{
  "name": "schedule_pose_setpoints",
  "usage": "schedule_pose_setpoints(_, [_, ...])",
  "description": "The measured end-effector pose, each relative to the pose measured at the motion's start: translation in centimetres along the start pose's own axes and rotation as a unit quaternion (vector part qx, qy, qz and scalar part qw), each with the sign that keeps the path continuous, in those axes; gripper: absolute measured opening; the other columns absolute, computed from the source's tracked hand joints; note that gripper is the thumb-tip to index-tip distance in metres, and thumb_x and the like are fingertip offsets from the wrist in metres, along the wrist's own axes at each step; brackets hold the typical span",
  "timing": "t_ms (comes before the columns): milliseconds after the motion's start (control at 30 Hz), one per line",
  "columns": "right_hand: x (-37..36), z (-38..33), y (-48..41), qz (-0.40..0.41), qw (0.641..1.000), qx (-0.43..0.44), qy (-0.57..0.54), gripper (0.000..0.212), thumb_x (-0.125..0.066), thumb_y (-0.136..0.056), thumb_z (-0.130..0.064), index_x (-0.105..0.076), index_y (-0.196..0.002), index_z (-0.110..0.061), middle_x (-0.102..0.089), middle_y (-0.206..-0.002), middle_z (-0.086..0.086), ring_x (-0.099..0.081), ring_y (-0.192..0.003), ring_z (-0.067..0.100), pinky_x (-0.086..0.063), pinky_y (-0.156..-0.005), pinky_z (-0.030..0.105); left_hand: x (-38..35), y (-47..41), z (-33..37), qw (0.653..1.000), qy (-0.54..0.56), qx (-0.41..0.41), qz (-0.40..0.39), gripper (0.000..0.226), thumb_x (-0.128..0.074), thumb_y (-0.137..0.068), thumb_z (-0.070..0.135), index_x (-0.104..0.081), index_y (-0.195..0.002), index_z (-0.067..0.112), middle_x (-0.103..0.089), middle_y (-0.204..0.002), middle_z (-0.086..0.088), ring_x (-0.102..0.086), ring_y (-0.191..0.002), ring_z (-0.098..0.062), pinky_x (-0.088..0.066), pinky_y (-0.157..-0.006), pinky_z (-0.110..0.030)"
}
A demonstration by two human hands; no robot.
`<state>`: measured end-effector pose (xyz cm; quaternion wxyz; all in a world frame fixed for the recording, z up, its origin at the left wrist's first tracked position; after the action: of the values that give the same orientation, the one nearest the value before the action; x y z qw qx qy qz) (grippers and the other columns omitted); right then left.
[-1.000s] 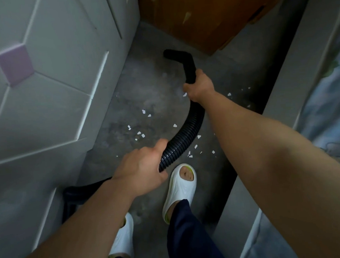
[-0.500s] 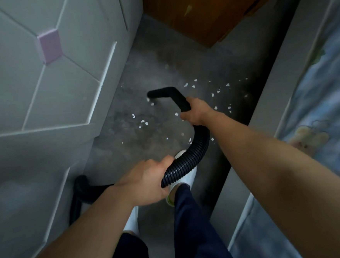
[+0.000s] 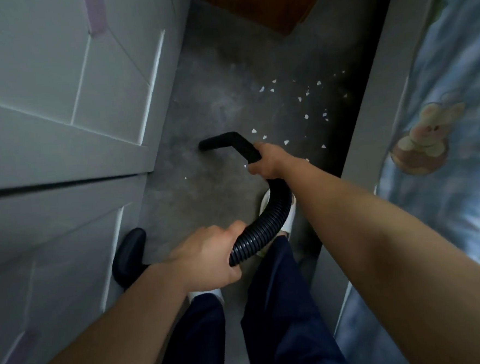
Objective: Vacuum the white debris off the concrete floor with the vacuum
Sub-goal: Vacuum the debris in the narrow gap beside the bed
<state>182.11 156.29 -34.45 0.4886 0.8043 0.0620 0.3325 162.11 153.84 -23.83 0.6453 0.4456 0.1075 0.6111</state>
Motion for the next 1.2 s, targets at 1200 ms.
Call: schedule_pose_setpoints(1200, [-2.4,11.7,8.4,0.151,0.901,-0.259,-0.313,0.050,-0.060,-0.089,-0.028,-0.048,-0.134,-0.012,-0.035,-0.135,0.017,-0.046,-0.072,0.022,-0.044,-0.078,0.032,0.7,1.6,3.4,0.982,-0.178,-0.055,0.015,0.052,-0.064,-0.080,0.038,-0.032,-0.122,0.040,-0.059,-0.092,0.011,-0.059,-0.079,-0.017,-0.050,-0.069,-0.035])
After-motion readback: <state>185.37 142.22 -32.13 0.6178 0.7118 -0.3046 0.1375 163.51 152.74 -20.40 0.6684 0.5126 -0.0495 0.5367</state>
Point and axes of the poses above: each hand's wrist, its own y-axis away from the middle knuckle, its own x-axis out of the back of the hand, z = x × y, the point moved 4 cm from there along -y, towards the middle knuckle
